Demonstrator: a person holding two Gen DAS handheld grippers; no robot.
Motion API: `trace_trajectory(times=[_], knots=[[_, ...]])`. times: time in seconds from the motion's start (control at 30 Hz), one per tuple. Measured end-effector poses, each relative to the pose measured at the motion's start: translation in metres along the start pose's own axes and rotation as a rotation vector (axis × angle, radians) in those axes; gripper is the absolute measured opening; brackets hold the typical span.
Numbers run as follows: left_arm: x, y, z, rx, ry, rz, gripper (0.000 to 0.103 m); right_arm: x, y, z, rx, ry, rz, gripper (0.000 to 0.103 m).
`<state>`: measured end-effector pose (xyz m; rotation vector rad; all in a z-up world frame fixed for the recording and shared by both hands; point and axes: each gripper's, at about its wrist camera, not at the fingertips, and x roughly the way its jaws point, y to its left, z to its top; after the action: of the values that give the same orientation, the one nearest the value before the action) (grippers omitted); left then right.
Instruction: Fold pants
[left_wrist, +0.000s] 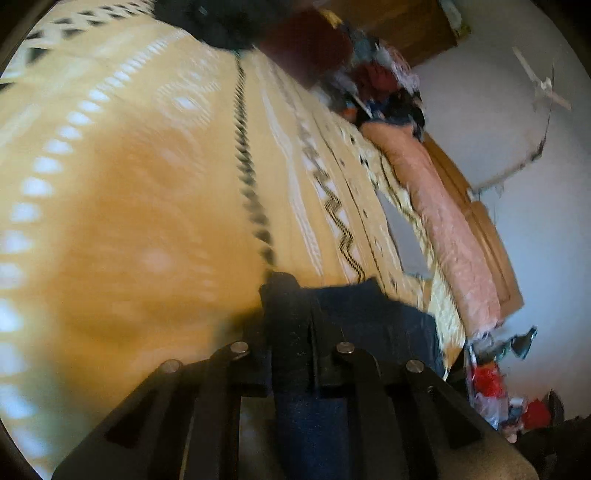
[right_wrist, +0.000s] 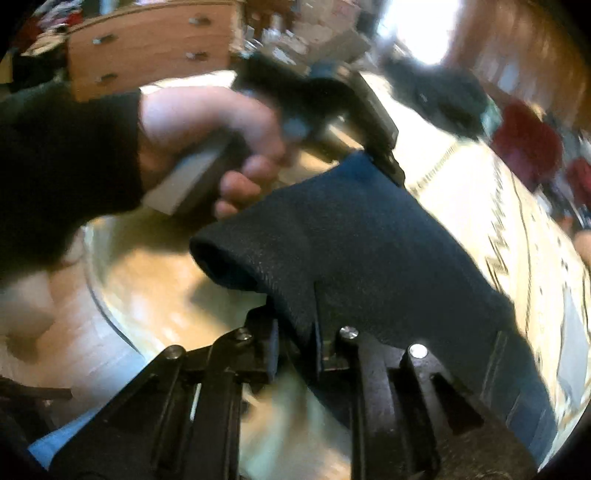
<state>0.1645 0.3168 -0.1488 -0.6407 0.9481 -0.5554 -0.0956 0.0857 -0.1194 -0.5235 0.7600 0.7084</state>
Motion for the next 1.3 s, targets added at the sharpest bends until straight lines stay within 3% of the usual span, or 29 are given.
trace_trajectory(times=[0.1,0.2,0.3,0.43,0.57,0.63,0.8,0.97,1.07,1.17,1.3], knots=[[-0.043,0.016,0.001,-0.032,-0.056,0.057,0.014,-0.01,0.017,0.026,0.0,-0.067,0.084,0.015],[-0.056,0.003,0.0,-0.016,-0.068,0.082,0.014,-0.025,0.008,0.029,0.074,-0.105,0.149,0.015],[-0.053,-0.041,0.008,0.039,-0.096,0.044,0.014,-0.051,-0.023,0.013,0.166,-0.149,0.181,0.014],[-0.024,-0.128,0.024,0.164,-0.103,-0.044,0.014,-0.094,-0.101,-0.025,0.413,-0.228,0.25,0.014],[0.049,-0.235,0.027,0.327,-0.003,-0.128,0.015,-0.127,-0.179,-0.092,0.704,-0.269,0.314,0.014],[0.093,-0.278,0.017,0.383,0.06,-0.146,0.015,-0.136,-0.199,-0.117,0.776,-0.276,0.303,0.014],[0.21,-0.347,-0.02,0.428,0.209,-0.157,0.015,-0.146,-0.256,-0.197,1.04,-0.302,0.32,0.014],[0.314,-0.388,-0.055,0.435,0.326,-0.127,0.015,-0.145,-0.299,-0.277,1.259,-0.317,0.302,0.014],[0.349,-0.399,-0.078,0.483,0.376,-0.086,0.015,-0.132,-0.306,-0.31,1.334,-0.289,0.343,0.016],[0.376,-0.402,-0.096,0.484,0.407,-0.046,0.018,-0.125,-0.305,-0.32,1.352,-0.265,0.358,0.022],[0.393,-0.401,-0.108,0.458,0.399,-0.017,0.024,-0.138,-0.307,-0.324,1.318,-0.264,0.347,0.041]])
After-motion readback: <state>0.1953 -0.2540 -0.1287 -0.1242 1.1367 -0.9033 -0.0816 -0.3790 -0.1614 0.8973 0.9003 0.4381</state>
